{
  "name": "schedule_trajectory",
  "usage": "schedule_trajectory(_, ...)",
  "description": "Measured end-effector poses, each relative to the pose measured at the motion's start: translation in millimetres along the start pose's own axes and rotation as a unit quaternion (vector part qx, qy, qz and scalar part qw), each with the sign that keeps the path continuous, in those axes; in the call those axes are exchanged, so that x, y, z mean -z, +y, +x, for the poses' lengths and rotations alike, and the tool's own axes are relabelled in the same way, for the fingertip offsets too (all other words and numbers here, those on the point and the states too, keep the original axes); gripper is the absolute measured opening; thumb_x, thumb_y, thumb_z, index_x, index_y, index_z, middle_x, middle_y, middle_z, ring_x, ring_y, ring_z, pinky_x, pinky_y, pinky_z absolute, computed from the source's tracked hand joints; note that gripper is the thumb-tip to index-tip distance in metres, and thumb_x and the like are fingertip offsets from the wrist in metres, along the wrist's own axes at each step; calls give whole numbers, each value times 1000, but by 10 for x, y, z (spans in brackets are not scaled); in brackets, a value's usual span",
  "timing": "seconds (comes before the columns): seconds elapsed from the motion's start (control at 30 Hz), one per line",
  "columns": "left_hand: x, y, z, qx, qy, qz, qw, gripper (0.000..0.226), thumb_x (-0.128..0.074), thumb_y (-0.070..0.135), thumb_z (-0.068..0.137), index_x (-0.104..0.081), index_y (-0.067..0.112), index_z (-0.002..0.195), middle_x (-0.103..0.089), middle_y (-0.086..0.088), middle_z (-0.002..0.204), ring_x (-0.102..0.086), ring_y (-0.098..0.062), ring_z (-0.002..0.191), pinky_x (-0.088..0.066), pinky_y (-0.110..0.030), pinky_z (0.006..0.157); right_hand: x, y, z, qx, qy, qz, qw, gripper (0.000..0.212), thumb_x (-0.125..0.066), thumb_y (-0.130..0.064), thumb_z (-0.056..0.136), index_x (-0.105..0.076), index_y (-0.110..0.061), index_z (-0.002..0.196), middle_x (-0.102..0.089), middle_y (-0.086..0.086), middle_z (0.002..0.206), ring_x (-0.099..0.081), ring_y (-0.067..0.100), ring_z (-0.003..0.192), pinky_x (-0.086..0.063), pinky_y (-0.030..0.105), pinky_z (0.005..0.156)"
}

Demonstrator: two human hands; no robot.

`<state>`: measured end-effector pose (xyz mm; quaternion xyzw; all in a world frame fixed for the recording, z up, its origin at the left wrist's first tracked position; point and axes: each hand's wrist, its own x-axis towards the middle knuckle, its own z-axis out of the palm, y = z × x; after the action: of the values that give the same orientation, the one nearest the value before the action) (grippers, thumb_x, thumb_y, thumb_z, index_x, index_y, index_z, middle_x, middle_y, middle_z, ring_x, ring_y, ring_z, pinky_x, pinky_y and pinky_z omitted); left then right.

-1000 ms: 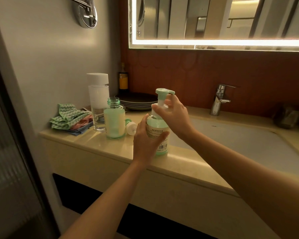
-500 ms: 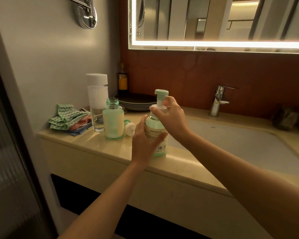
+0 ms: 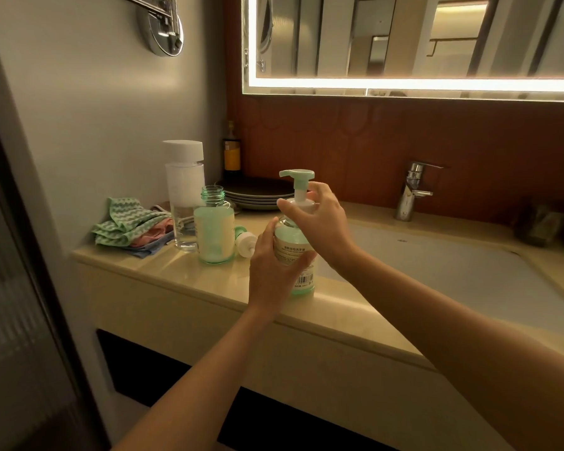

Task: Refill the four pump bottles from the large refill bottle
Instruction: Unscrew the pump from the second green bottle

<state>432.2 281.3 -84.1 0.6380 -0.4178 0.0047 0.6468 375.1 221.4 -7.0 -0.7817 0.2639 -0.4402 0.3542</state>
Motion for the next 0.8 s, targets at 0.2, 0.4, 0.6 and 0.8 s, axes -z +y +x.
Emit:
schedule_trajectory(0.2,-2,-3,2,0,0,3,1000,78,-76,26,73,-35,15,139,-50,-4,133,-49,-17,122,-45,-33,100,19,-7,31,3,29,-32,999,50,-70,-34,78,-48,-12,117,-49,5,114,-50,15,100,-48,27,83)
schedule_trajectory(0.4,-12,5,-1,2,6,-1,1000,77,-76,23,73,-36,15,138,-50,-2,132,-48,-11,117,-42,-22,94,47,-36,-9,12,-23,24,999,42,-55,-19,88,-47,-11,128,-58,6,120,-54,12,96,-42,21,76)
schedule_trajectory(0.6,-8,-12,-3,5,2,-7,1000,79,-77,23,72,-35,16,139,-50,-3,131,-49,-15,120,-43,-26,97,7,4,41,12,24,-59,998,60,-70,-43,76,-48,-12,123,-44,5,121,-49,17,107,-45,28,88)
schedule_trajectory(0.8,-10,12,-3,3,7,0,1000,78,-76,24,73,-36,15,138,-50,-3,132,-48,-15,120,-42,-26,96,39,-30,34,16,-10,-4,1000,47,-58,-21,86,-47,-9,130,-57,4,112,-54,14,95,-46,20,74)
